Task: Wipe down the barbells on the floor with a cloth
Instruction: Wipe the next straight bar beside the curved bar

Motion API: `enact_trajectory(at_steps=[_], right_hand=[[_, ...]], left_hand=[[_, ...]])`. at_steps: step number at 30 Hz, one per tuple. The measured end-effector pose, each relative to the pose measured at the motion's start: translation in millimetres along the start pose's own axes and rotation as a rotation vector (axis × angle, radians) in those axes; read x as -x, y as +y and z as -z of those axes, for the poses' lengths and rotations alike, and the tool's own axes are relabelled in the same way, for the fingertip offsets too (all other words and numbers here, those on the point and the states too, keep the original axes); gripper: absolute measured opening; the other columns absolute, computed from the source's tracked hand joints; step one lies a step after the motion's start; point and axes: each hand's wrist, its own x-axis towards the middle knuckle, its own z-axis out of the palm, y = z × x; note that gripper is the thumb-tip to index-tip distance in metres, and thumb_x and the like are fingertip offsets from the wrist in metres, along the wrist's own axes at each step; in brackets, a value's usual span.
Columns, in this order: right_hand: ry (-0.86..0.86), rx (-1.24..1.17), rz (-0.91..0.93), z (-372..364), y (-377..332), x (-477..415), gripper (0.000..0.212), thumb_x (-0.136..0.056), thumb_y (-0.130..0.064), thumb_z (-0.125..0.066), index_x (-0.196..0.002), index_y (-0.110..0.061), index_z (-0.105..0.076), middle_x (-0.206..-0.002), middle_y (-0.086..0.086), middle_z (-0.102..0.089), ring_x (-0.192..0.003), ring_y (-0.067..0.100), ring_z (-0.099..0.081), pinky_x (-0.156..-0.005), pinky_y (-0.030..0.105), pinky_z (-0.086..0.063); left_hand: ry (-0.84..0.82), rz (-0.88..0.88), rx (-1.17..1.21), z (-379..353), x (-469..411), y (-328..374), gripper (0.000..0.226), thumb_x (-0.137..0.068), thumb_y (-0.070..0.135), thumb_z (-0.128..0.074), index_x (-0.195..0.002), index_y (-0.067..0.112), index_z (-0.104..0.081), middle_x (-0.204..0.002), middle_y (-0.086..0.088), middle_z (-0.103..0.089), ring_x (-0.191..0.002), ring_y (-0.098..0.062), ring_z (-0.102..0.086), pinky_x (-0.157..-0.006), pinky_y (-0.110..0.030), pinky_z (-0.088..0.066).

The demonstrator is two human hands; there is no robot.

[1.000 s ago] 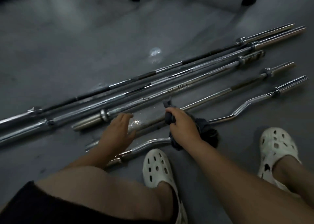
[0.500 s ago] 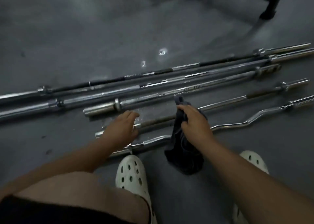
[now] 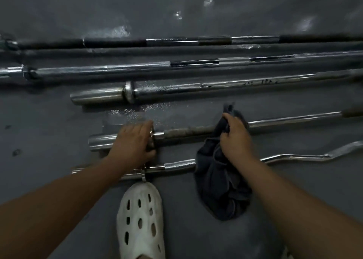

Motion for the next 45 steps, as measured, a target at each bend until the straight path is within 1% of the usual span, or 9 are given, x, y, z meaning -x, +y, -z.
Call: enact_trajectory(at_steps=[9, 14, 17, 22, 27, 31, 36, 42, 45], right_hand=[[-0.157, 0.158, 0.438, -32, -25, 2, 0.070, -0.076, 0.003, -0.053, -0.142, -0.021, -0.050, -0.155, 0.000, -0.038, -0.145, 0.027, -0.029, -0.112, 0.041, -0.037], [0.003, 0.105, 0.162, -29, -14, -6, 0.067, -0.071, -0.004, -0.047, -0.137, -0.012, -0.056, -0.143, 0.015, -0.051, -0.134, 0.036, -0.044, -0.112, 0.040, -0.035], [-0.079, 0.014, 0.319, -79, -71, 27, 0.065, -0.070, -0.006, -0.042, -0.133, -0.010, -0.057, -0.133, 0.012, -0.057, -0.134, 0.036, -0.042, -0.115, 0.039, -0.031], [-0.363, -0.037, 0.400, -70, -106, 25, 0.074, -0.078, 0.000, -0.055, -0.147, -0.021, -0.040, -0.148, 0.008, -0.042, -0.140, 0.025, -0.035, -0.112, 0.039, -0.037], [-0.147, 0.082, 0.229, -60, -87, 25, 0.062, -0.079, -0.013, -0.050, -0.141, -0.018, -0.047, -0.139, 0.009, -0.051, -0.136, 0.030, -0.042, -0.099, 0.045, -0.048], [-0.278, 0.104, 0.368, -86, -130, 49, 0.063, -0.084, -0.008, -0.056, -0.144, -0.018, -0.041, -0.153, 0.007, -0.036, -0.144, 0.025, -0.030, -0.104, 0.042, -0.044], [-0.119, 0.450, 0.483, -59, -104, 18, 0.048, -0.079, -0.023, -0.072, -0.124, -0.021, -0.057, -0.114, 0.003, -0.055, -0.109, 0.026, -0.052, -0.078, 0.038, -0.050], [-0.359, 0.157, 0.313, -52, -116, -13, 0.042, -0.078, -0.021, -0.069, -0.119, -0.019, -0.063, -0.117, 0.009, -0.056, -0.106, 0.031, -0.058, -0.088, 0.036, -0.050], [-0.344, 0.112, 0.287, -69, -129, 16, 0.044, -0.079, -0.015, -0.064, -0.122, -0.017, -0.059, -0.125, 0.009, -0.049, -0.105, 0.033, -0.057, -0.084, 0.035, -0.048]], left_hand=[[-0.218, 0.069, 0.129, 31, -52, -16, 0.070, -0.065, 0.062, -0.074, -0.121, 0.033, -0.044, -0.115, -0.001, -0.067, -0.102, -0.025, -0.064, -0.077, -0.031, -0.046], [0.067, 0.029, 0.103, 7, -27, -7, 0.088, -0.061, 0.048, -0.082, -0.135, 0.016, -0.049, -0.131, -0.010, -0.054, -0.114, -0.032, -0.055, -0.094, -0.040, -0.044], [0.170, 0.062, 0.044, -14, -8, -1, 0.090, -0.062, 0.051, -0.081, -0.137, 0.012, -0.048, -0.126, -0.011, -0.059, -0.108, -0.032, -0.056, -0.092, -0.043, -0.041], [0.111, 0.032, 0.090, -11, -9, -10, 0.106, -0.064, 0.045, -0.076, -0.152, 0.009, -0.028, -0.122, -0.013, -0.060, -0.109, -0.032, -0.055, -0.093, -0.041, -0.036], [0.055, 0.091, 0.042, -11, -13, -5, 0.122, -0.059, 0.040, -0.082, -0.156, 0.009, -0.016, -0.130, -0.011, -0.057, -0.118, -0.030, -0.052, -0.098, -0.043, -0.035], [0.062, 0.071, 0.037, -5, -16, -6, 0.103, -0.068, 0.038, -0.074, -0.154, 0.010, -0.025, -0.128, -0.008, -0.060, -0.113, -0.030, -0.056, -0.092, -0.042, -0.039], [0.020, 0.056, -0.023, 4, -30, -12, 0.096, -0.069, 0.023, -0.073, -0.153, 0.012, -0.028, -0.132, -0.009, -0.059, -0.114, -0.030, -0.058, -0.089, -0.039, -0.042], [0.086, 0.006, 0.022, -10, -10, -11, 0.107, -0.056, 0.025, -0.078, -0.151, 0.006, -0.032, -0.109, -0.008, -0.064, -0.098, -0.031, -0.060, -0.082, -0.039, -0.042], [0.059, 0.029, 0.155, -6, -13, -10, 0.111, -0.066, 0.020, -0.075, -0.157, 0.007, -0.012, -0.127, -0.008, -0.060, -0.113, -0.032, -0.056, -0.094, -0.042, -0.038]])
